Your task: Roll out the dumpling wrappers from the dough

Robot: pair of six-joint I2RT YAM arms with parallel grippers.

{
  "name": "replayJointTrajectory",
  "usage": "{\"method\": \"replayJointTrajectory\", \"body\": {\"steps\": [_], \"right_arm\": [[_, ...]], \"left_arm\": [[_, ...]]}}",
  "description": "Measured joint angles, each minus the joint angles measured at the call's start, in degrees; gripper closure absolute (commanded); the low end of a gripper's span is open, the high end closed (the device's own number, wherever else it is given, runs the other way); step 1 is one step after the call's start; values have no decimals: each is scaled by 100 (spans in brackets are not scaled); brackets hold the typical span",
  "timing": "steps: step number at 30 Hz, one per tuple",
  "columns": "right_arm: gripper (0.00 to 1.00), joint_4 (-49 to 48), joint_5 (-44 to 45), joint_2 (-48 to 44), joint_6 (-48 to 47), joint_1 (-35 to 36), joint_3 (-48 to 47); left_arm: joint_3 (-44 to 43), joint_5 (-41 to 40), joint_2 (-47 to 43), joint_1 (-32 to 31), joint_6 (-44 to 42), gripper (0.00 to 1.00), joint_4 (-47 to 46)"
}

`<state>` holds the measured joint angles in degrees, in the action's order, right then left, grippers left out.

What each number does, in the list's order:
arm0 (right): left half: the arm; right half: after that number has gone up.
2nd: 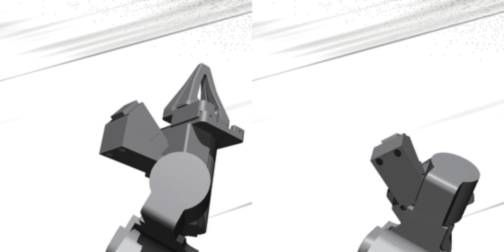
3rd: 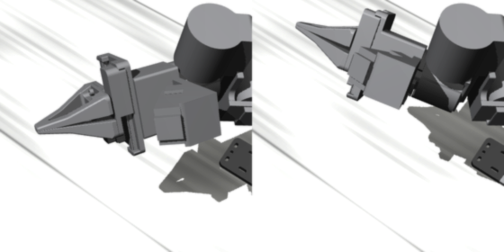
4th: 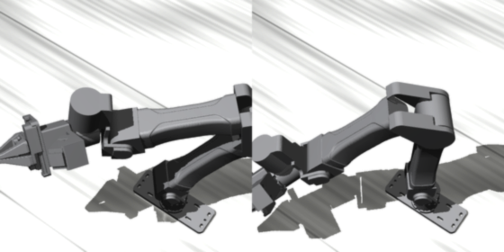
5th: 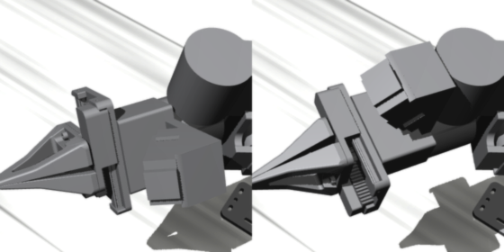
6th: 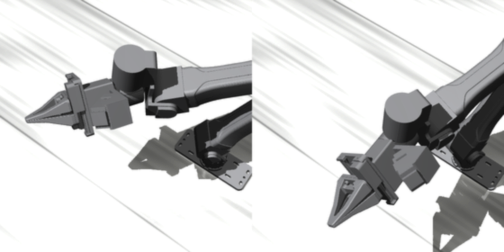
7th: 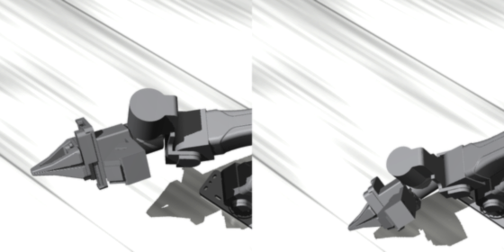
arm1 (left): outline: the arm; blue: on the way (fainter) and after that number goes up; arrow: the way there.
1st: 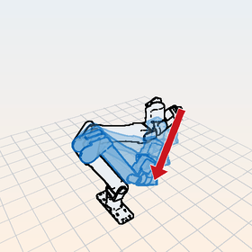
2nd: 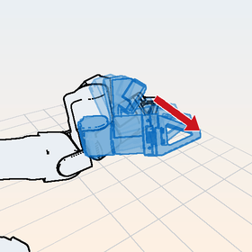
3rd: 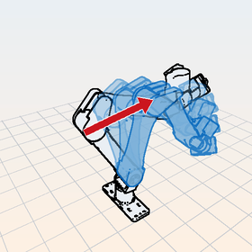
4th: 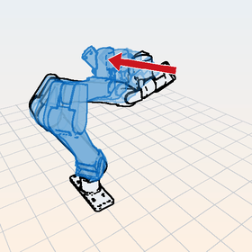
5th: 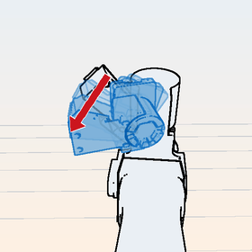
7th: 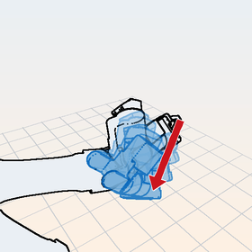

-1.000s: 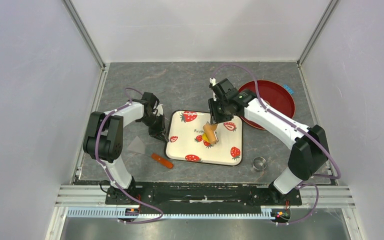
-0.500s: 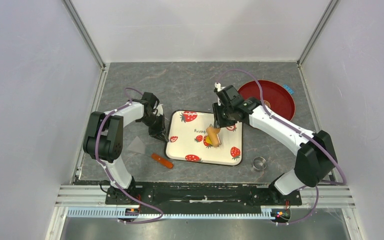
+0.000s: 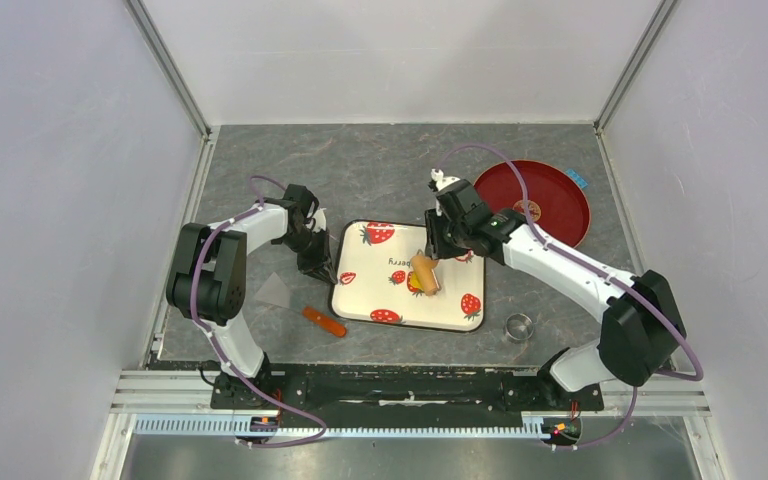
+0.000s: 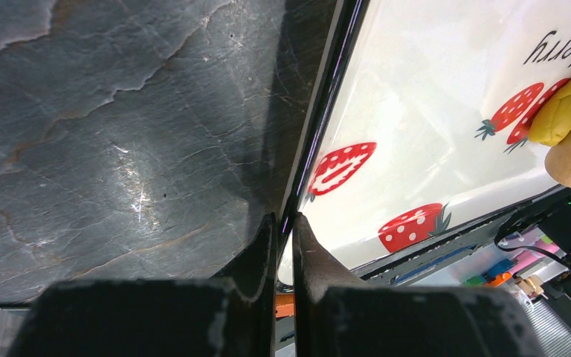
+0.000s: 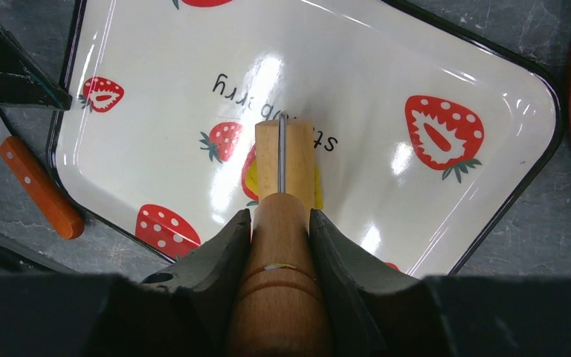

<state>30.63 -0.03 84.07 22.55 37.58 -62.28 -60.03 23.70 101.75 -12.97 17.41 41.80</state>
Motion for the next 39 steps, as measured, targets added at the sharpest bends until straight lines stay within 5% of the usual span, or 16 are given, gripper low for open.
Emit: {"method": "replayJointTrajectory", "body": {"steps": [24, 39], "right_arm": [[100, -553, 1384, 37, 142, 752, 323], [100, -1025, 1440, -229, 205, 798, 741]], "left_arm": [[0, -7, 0, -2, 0, 98, 0], [0, -7, 0, -2, 0, 98, 0]]}}
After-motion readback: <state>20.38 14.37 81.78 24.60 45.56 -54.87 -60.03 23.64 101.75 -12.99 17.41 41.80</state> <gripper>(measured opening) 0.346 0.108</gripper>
